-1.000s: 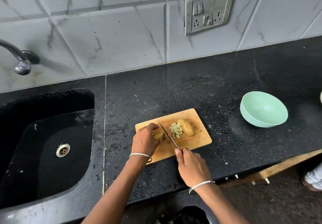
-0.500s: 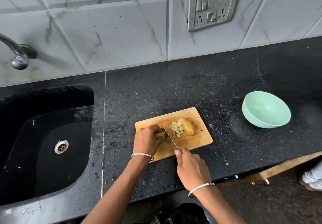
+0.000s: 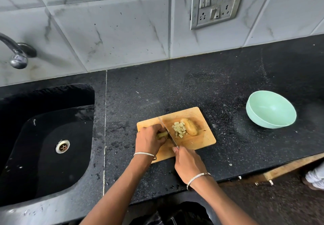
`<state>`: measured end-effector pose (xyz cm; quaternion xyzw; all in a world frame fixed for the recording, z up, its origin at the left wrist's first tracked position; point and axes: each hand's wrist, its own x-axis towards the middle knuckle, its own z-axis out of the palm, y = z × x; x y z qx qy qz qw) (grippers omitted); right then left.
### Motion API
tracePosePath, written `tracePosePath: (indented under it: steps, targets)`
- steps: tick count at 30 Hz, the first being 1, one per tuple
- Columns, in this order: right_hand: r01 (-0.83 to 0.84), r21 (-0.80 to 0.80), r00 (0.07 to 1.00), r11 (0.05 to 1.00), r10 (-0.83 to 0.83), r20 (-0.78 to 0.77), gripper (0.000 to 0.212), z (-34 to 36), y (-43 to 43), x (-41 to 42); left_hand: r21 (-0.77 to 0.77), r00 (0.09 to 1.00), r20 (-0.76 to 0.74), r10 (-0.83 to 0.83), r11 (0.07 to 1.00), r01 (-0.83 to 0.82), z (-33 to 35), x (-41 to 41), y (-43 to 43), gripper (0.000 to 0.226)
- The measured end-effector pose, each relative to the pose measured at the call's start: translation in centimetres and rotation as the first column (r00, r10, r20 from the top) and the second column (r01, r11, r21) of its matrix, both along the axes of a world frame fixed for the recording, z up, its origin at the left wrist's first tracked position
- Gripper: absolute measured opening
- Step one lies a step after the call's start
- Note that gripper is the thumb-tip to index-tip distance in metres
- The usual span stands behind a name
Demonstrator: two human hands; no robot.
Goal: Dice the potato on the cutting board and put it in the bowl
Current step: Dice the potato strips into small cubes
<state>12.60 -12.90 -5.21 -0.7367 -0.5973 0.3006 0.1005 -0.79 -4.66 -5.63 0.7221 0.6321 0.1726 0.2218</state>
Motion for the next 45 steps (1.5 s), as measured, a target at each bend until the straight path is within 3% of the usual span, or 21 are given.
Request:
tracePosePath:
  steps: [10, 37, 41, 45]
  targets:
    - [0.040, -0.018, 0.990, 0.999, -0.037, 0.135, 0.036, 0.0, -0.7, -1.2, 0.001, 0.999, 0.034, 0.024, 1.000, -0.025, -0.2, -0.2, -0.1, 0.022]
    - [0.042, 0.079, 0.998, 0.996, -0.045, 0.037, 0.037, 0.5, -1.7, 0.3, 0.030, 0.996, 0.090, -0.023, 0.999, 0.020, -1.4, -0.8, -0.5, 0.031]
    - [0.080, 0.092, 0.997, 0.993, -0.081, 0.001, 0.035, 0.3, -1.6, 1.1, 0.074, 0.998, 0.016, -0.055, 0.996, 0.053, -1.4, -0.3, -0.3, 0.044]
    - [0.059, 0.084, 0.998, 0.995, -0.059, -0.003, 0.037, 0.3, -1.7, 1.6, 0.076, 0.994, -0.105, 0.002, 0.997, 0.006, -0.9, 0.7, 0.3, 0.040]
